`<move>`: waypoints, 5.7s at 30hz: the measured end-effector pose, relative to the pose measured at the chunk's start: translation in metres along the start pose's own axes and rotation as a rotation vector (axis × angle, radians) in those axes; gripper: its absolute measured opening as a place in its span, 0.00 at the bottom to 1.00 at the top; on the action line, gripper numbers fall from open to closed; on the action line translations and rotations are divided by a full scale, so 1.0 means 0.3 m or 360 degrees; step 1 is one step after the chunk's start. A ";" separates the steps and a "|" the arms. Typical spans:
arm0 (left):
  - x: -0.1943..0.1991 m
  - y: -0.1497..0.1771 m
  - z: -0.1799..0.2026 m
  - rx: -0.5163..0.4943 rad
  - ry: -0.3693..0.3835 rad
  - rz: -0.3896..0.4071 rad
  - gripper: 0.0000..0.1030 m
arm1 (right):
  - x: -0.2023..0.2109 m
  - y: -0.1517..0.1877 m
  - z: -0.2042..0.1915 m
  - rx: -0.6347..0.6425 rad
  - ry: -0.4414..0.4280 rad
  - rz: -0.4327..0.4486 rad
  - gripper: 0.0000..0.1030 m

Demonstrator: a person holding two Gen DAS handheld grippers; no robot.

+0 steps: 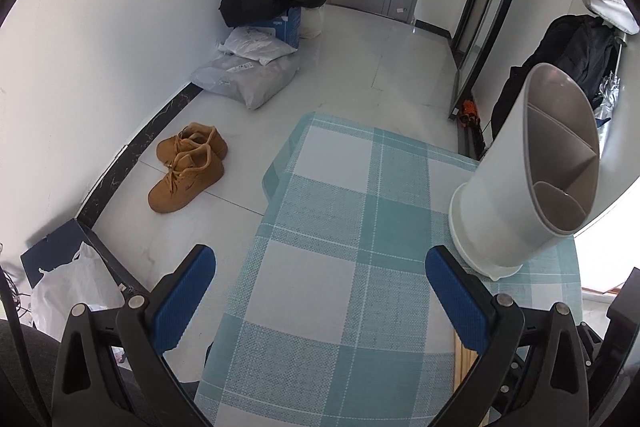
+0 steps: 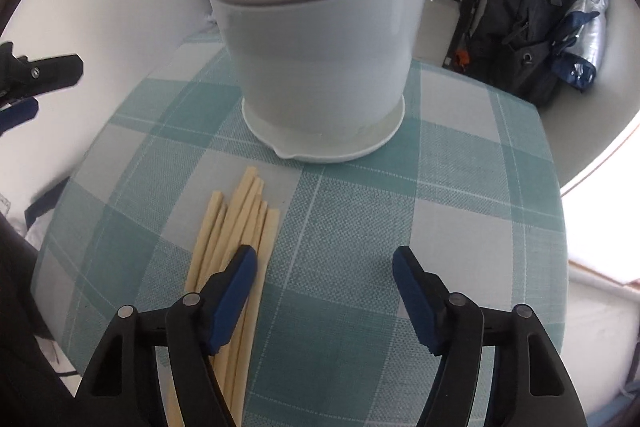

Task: Organize utensils
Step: 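Lower the right gripper onto the wooden chopsticks and pinch one, then pinch another wooden chopstick with the left gripper while the right gripper holds its chopstick, then lift both chopsticks over the caddy and open both grippers to drop them in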

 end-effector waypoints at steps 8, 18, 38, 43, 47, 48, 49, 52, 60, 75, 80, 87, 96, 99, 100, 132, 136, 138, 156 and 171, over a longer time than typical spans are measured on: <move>-0.014 -0.008 -0.008 0.0026 0.0015 -0.0027 0.99 | -0.002 0.010 -0.005 -0.0017 -0.0018 -0.0035 0.65; 0.002 -0.041 -0.050 0.0054 -0.0013 0.0029 0.99 | -0.008 -0.067 -0.036 0.0125 0.0083 -0.0085 0.49; -0.111 0.236 0.085 -0.0185 0.0173 -0.0456 0.99 | 0.062 -0.060 0.100 -0.0330 -0.0245 0.0178 0.03; -0.111 0.289 0.117 -0.0246 0.0156 -0.0504 0.99 | 0.161 -0.054 0.235 -0.0598 -0.0345 0.0391 0.03; -0.106 0.321 0.139 -0.0305 0.0122 -0.0514 0.99 | 0.224 -0.072 0.296 -0.0762 -0.0410 0.0523 0.03; -0.107 0.327 0.141 -0.0318 0.0110 -0.0516 0.99 | 0.237 -0.070 0.309 -0.0799 -0.0422 0.0554 0.03; -0.108 0.334 0.142 -0.0335 0.0091 -0.0521 0.99 | 0.257 -0.071 0.325 -0.0827 -0.0430 0.0569 0.03; -0.116 0.350 0.139 -0.0383 0.0022 -0.0522 0.99 | 0.276 -0.061 0.368 -0.0873 -0.0431 0.0604 0.03; -0.108 0.359 0.110 -0.0381 -0.0051 -0.0543 0.99 | 0.314 -0.050 0.405 -0.0875 -0.0371 0.0670 0.03; -0.174 0.272 0.126 -0.0407 -0.0111 -0.0499 0.78 | 0.332 -0.039 0.402 -0.0879 -0.0357 0.0703 0.03; -0.178 0.252 0.159 -0.0410 -0.0100 -0.0500 0.36 | 0.339 -0.041 0.400 -0.0859 -0.0343 0.0710 0.03; -0.162 0.290 0.208 -0.0477 -0.0120 -0.0524 0.02 | 0.352 -0.040 0.396 -0.0842 -0.0334 0.0717 0.03; 0.003 0.169 0.216 -0.0352 0.0179 -0.0289 0.02 | 0.423 -0.062 0.330 -0.0666 -0.0257 0.0799 0.03; 0.087 0.134 0.223 -0.0300 0.0316 -0.0203 0.02 | 0.451 -0.070 0.300 -0.0597 -0.0226 0.0840 0.03; 0.112 0.119 0.227 -0.0288 0.0366 -0.0169 0.02 | 0.459 -0.073 0.292 -0.0582 -0.0218 0.0851 0.03; 0.390 0.046 0.330 -0.0517 0.0622 -0.0076 0.02 | 0.730 -0.193 0.151 -0.0253 0.0052 0.1231 0.03; 0.426 0.009 0.362 -0.0517 0.0652 -0.0111 0.02 | 0.764 -0.231 0.179 -0.0263 0.0047 0.1267 0.03; 0.454 -0.021 0.382 -0.0515 0.0678 -0.0105 0.02 | 0.786 -0.262 0.197 -0.0270 0.0031 0.1282 0.03; 0.592 -0.442 0.597 -0.0402 0.0901 0.0138 0.02 | 0.962 -0.647 0.377 -0.0182 0.0107 0.1526 0.03; 0.367 -0.494 0.627 -0.0427 0.0883 0.0065 0.02 | 0.757 -0.787 0.434 -0.0114 0.0143 0.1488 0.03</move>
Point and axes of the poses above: each gripper's, at about its wrist camera, not at the fingertips, and x roughly against the way its jaws point, z to its right, y to its underside, the point moved 9 cm from there along -x, roughly the way its jaws point, and after that the axes turned 14 degrees about x, right-handed, at the moved point
